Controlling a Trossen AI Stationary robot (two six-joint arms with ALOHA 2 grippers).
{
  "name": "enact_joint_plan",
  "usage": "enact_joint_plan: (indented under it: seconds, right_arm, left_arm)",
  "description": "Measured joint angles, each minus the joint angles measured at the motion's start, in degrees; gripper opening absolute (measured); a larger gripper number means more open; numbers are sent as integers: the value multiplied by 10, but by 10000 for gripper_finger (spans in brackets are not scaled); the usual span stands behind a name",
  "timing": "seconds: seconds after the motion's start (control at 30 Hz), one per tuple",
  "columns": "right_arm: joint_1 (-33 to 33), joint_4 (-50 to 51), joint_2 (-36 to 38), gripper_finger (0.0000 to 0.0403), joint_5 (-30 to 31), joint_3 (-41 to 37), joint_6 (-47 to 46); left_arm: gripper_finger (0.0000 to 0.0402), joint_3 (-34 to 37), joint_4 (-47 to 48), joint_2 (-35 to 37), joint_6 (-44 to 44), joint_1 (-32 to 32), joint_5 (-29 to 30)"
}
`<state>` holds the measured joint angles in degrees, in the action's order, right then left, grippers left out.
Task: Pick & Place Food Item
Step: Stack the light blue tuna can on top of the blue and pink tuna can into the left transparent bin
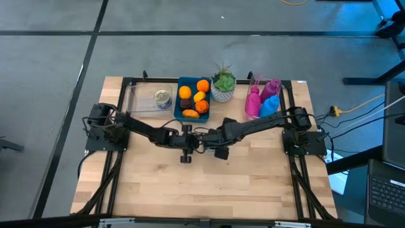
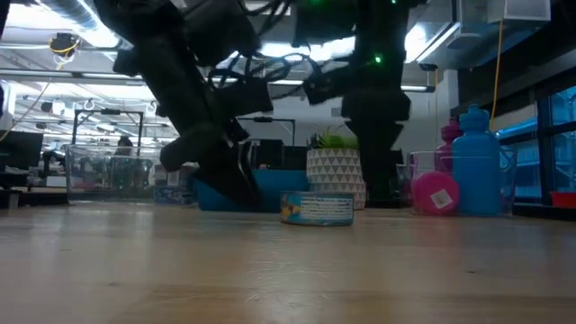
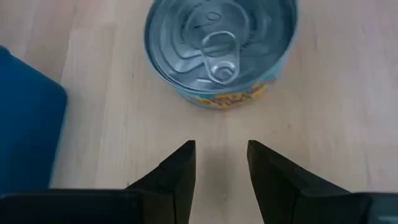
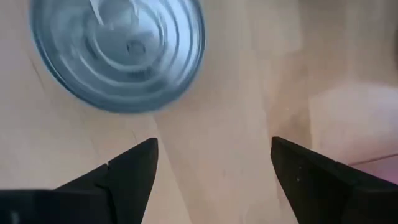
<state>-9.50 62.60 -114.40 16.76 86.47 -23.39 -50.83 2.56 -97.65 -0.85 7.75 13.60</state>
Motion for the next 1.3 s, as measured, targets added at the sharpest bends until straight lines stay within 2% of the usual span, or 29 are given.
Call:
enact_joint_plan:
  seconds: [0.17, 0.37, 0.7, 0.97, 1.3]
  right_arm:
    - [0, -31, -2, 308, -41, -33, -2]
    - [1, -145, -2, 308, -110, -75, 14]
    - [1, -235, -4, 303, -103, -77, 66]
    - [-1, -244, 0, 289, -101, -75, 74]
    - [-1, -250, 12, 287, -84, -17, 119]
  left_arm:
    - [139, 0, -2, -2, 0, -5, -9]
    - [139, 1, -5, -2, 11, -5, -6]
    - [138, 1, -21, -2, 12, -5, -11]
    - [138, 6, -25, -2, 12, -5, -21]
    - [139, 32, -46, -3, 0, -19, -48]
